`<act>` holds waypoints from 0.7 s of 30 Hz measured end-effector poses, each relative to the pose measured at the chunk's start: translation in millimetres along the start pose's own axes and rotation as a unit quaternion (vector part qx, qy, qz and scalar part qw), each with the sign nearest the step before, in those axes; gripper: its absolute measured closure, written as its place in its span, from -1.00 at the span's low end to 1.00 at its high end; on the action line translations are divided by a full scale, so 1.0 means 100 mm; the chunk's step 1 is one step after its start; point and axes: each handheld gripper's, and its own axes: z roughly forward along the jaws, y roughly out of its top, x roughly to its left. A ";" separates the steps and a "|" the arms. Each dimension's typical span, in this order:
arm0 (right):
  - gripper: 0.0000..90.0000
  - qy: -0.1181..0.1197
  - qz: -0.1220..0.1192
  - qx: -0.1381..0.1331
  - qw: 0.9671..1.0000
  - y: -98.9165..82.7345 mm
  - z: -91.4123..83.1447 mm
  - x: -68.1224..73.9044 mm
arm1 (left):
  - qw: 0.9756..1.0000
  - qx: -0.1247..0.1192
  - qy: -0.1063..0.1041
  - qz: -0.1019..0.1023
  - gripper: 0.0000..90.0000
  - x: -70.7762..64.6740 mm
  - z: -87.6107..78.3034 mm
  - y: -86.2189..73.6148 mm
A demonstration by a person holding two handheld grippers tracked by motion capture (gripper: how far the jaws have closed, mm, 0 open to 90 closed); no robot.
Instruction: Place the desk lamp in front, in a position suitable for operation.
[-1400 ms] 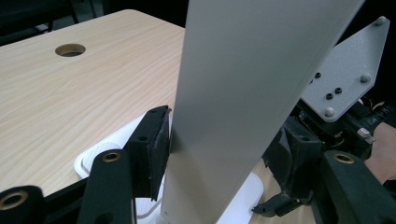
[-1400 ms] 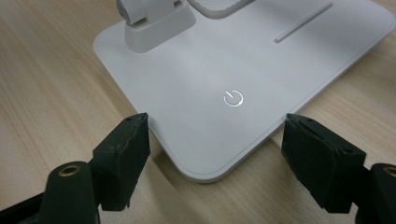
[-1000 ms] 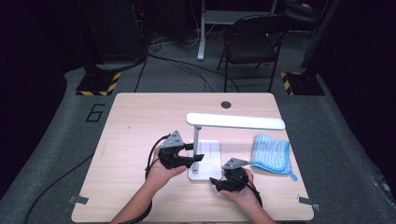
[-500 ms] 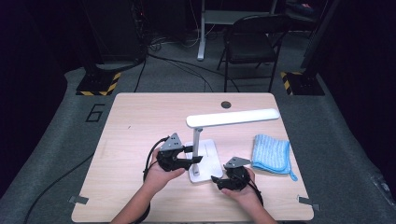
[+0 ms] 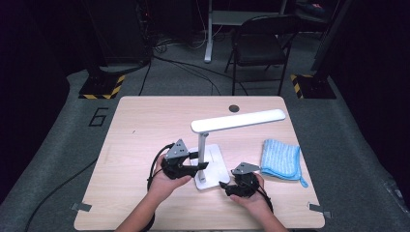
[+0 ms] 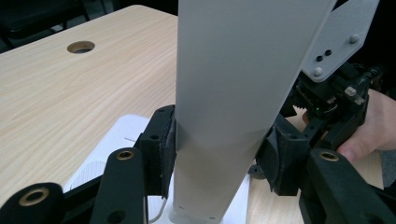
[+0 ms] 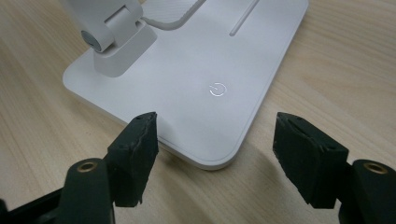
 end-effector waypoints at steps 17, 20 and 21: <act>-0.24 -0.090 0.013 -0.055 0.994 0.05 -0.45 -0.34 | 1.000 0.001 -0.011 -0.002 0.14 0.01 -0.08 -0.04; -0.23 -0.113 0.041 -0.076 0.990 0.03 -0.57 -0.52 | 1.000 0.000 -0.012 -0.003 0.14 0.01 -0.07 -0.04; -0.22 -0.121 0.053 -0.078 0.988 0.03 -0.61 -0.58 | 1.000 0.001 -0.013 -0.001 0.14 0.01 -0.08 -0.04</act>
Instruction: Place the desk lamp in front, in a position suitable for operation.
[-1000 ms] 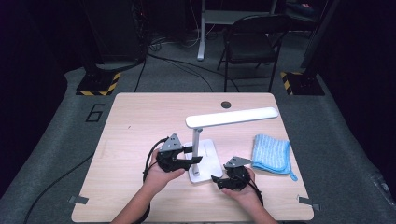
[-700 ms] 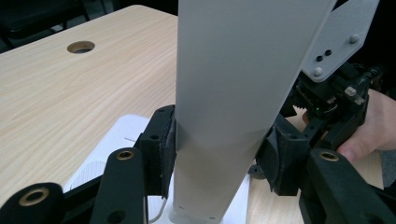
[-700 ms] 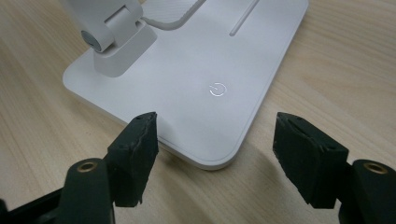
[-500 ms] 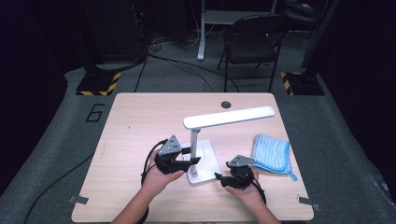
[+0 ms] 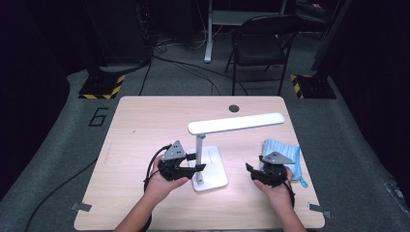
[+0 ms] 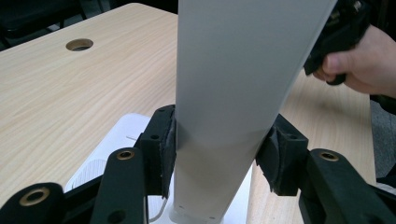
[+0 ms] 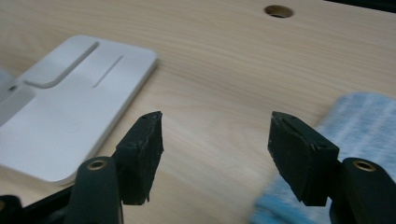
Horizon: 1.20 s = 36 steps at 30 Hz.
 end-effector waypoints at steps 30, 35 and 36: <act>-0.41 -0.133 0.100 0.060 0.984 -0.25 0.16 -0.74 | 1.000 -0.007 -0.001 0.000 0.13 0.02 0.00 -0.01; -0.41 -0.141 0.092 0.065 0.984 -0.26 0.13 -0.74 | 1.000 -0.005 -0.003 -0.006 0.12 0.02 0.00 -0.01; -0.41 -0.142 0.093 0.072 0.983 -0.26 0.12 -0.73 | 1.000 -0.005 -0.003 -0.006 0.12 0.02 0.01 -0.01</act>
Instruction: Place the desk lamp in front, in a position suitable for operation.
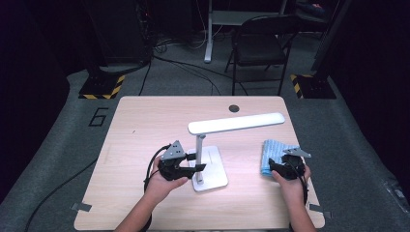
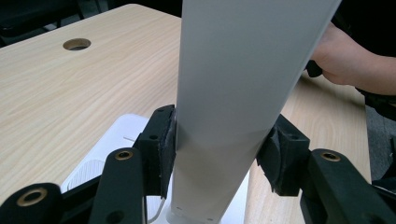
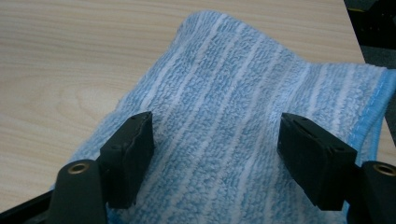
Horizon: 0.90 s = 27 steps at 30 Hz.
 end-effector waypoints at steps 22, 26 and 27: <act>-0.43 0.032 -0.003 -0.013 0.999 -0.15 -0.27 -0.04 | 1.000 -0.001 -0.025 -0.004 0.09 0.10 0.08 0.05; -0.55 0.038 0.015 -0.014 0.999 -0.13 -0.22 0.00 | 1.000 0.003 -0.025 -0.003 0.09 0.10 0.07 0.05; -0.55 0.037 0.015 -0.013 0.999 -0.12 -0.20 0.01 | 1.000 0.004 -0.026 -0.004 0.09 0.10 0.07 0.05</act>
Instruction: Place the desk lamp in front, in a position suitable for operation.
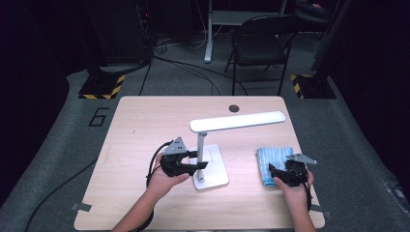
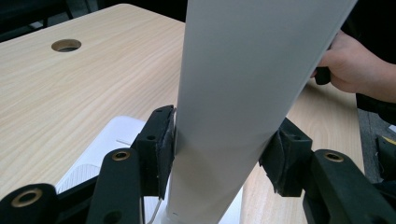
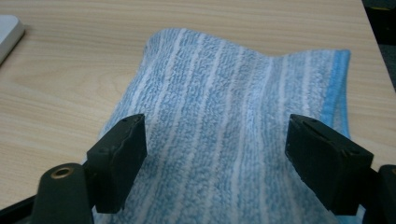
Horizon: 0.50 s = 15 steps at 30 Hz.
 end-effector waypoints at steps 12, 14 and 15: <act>-0.91 -0.025 -0.007 0.020 0.999 0.03 0.20 -0.05 | 1.000 -0.002 0.003 -0.004 0.09 -0.01 -0.02 -0.02; -0.92 -0.026 -0.008 0.025 0.999 0.03 0.21 -0.05 | 1.000 -0.007 0.010 -0.004 0.09 -0.02 -0.01 -0.02; -0.92 -0.024 -0.007 0.023 0.999 0.02 0.23 -0.06 | 1.000 -0.007 0.010 -0.004 0.09 -0.02 -0.01 -0.02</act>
